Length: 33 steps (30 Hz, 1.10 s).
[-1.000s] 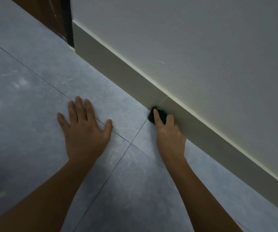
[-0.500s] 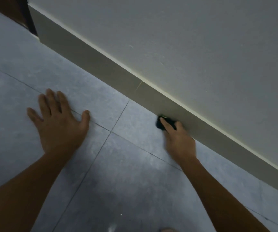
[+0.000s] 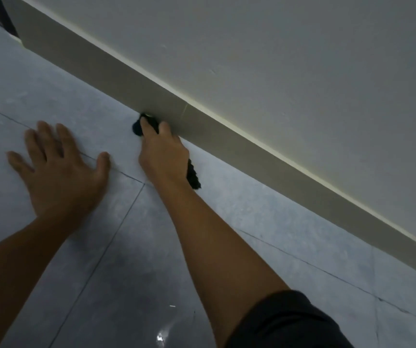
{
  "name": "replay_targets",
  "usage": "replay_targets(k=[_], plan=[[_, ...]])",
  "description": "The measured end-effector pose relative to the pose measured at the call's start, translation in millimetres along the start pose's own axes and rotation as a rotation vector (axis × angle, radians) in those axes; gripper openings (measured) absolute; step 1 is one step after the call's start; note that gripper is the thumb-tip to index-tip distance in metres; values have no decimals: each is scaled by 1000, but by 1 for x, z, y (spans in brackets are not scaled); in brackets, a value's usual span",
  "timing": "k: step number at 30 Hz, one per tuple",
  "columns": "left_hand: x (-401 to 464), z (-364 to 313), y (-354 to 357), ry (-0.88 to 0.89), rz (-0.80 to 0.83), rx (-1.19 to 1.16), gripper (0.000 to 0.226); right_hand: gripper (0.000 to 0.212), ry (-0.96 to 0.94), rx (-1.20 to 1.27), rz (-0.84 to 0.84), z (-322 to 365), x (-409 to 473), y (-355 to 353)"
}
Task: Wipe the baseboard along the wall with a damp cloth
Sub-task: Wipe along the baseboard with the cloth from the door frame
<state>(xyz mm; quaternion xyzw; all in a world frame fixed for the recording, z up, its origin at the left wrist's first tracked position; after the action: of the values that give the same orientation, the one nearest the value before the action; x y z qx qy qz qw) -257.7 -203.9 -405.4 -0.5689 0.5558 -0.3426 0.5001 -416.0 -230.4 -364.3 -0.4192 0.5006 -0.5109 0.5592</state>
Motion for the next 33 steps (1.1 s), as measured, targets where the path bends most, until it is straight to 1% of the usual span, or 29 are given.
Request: replay_targets(k=[2,4,5,7,10,12,13,15,17,19,20,21,23,24,25,27,29,31,33], plan=[[-1,1,1,21,11,15,78,43,-19,-17,5,-5,-4,0],[-9,-8,2,107,3,1,66,44,-9,-10,1,-35,-21,-3],[-16,-18,1,152,7,-17,63,44,10,5,7,-54,-32,-4],[-38,-61,3,268,60,-62,66,44,72,31,18,-104,-59,-9],[-76,-136,22,451,224,-42,68,43,212,9,41,-178,-106,-13],[-94,-163,41,448,291,37,72,42,340,0,37,-224,-142,-15],[-98,-169,47,428,287,64,76,42,406,2,30,-244,-160,-18],[-101,-170,50,418,229,99,82,41,540,35,-5,-280,-190,-21],[-100,-166,51,425,191,106,84,40,681,65,-52,-297,-206,-21],[-99,-169,53,450,199,107,83,39,797,83,-87,-292,-201,-15],[-100,-169,53,474,214,117,83,39,782,94,-96,-278,-192,-13],[-101,-171,54,511,227,128,84,39,692,103,-95,-261,-182,-12],[-103,-171,54,583,233,133,85,41,394,85,-63,-225,-162,-10],[-103,-172,54,603,234,133,86,41,286,74,-46,-214,-158,-10],[-104,-170,53,610,235,134,86,41,235,73,-37,-210,-155,-8],[-107,-171,51,618,240,128,88,40,250,89,-58,-223,-163,-9],[-107,-174,48,628,233,118,89,40,329,85,-88,-252,-180,-10],[-107,-177,47,634,234,104,89,42,460,82,-71,-295,-204,-13],[-106,-177,50,636,245,110,90,41,638,86,-49,-341,-233,-20]])
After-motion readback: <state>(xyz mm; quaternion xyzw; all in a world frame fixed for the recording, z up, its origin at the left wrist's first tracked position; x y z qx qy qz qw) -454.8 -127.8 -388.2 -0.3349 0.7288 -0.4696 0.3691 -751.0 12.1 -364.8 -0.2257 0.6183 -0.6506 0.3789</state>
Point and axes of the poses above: each hand's wrist, its own x-axis towards the middle knuckle, its own y-axis out of the palm, z = x × y, the point moved 3 cm from there along x, towards the middle knuckle, and after that the axes turned 9 degrees about z, right-handed, at the moved point
